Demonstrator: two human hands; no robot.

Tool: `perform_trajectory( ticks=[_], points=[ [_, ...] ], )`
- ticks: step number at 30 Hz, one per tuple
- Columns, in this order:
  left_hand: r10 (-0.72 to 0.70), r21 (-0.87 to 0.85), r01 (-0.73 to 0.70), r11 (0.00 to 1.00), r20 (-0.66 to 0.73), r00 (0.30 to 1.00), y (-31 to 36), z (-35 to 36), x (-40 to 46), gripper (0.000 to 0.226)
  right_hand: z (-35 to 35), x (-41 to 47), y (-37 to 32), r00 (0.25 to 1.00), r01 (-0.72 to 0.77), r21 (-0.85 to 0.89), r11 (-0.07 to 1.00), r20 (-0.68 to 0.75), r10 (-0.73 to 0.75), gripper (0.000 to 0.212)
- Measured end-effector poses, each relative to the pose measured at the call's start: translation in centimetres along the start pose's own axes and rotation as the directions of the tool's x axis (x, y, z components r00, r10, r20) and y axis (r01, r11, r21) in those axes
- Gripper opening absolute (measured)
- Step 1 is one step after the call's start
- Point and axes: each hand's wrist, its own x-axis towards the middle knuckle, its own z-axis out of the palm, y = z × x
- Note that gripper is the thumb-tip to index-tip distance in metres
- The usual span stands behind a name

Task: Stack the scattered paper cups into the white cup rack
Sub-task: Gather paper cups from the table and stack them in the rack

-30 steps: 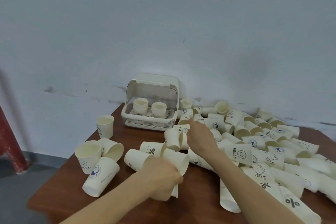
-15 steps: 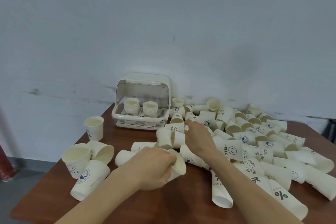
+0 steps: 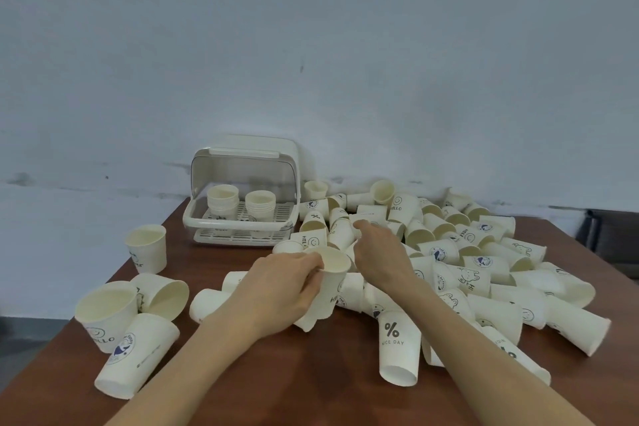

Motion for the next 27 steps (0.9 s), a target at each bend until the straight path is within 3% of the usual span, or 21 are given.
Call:
perform_trajectory(
  ticks=[6,12,17,21,27],
  points=[
    [-0.042,-0.068,0.031,0.997,-0.172,0.984,2.1,1.2,2.0,0.013,-1.3,0.0,2.7,0.998,-0.016,-0.023,1.0,-0.064,0.014,0.034],
    [-0.056,-0.133,0.019,0.991,-0.285,0.957,4.7,2.7,4.4,0.014,-3.0,-0.5,6.2,0.992,-0.073,-0.033,0.997,-0.106,0.069,0.042],
    [-0.085,-0.169,0.029,0.985,-0.332,0.939,6.7,3.7,6.0,0.012,-3.4,-1.0,9.3,0.985,-0.14,-0.047,0.989,-0.107,0.134,0.025],
    [-0.094,-0.195,0.03,0.98,-0.333,0.938,7.6,4.6,6.9,0.011,-3.8,-1.5,11.6,0.98,-0.169,-0.01,0.986,-0.111,0.167,0.036],
    [-0.118,-0.192,0.053,0.98,-0.342,0.932,8.5,5.4,8.6,0.011,-3.5,-0.6,13.8,0.976,-0.191,-0.02,0.981,-0.11,0.187,0.035]
  ],
)
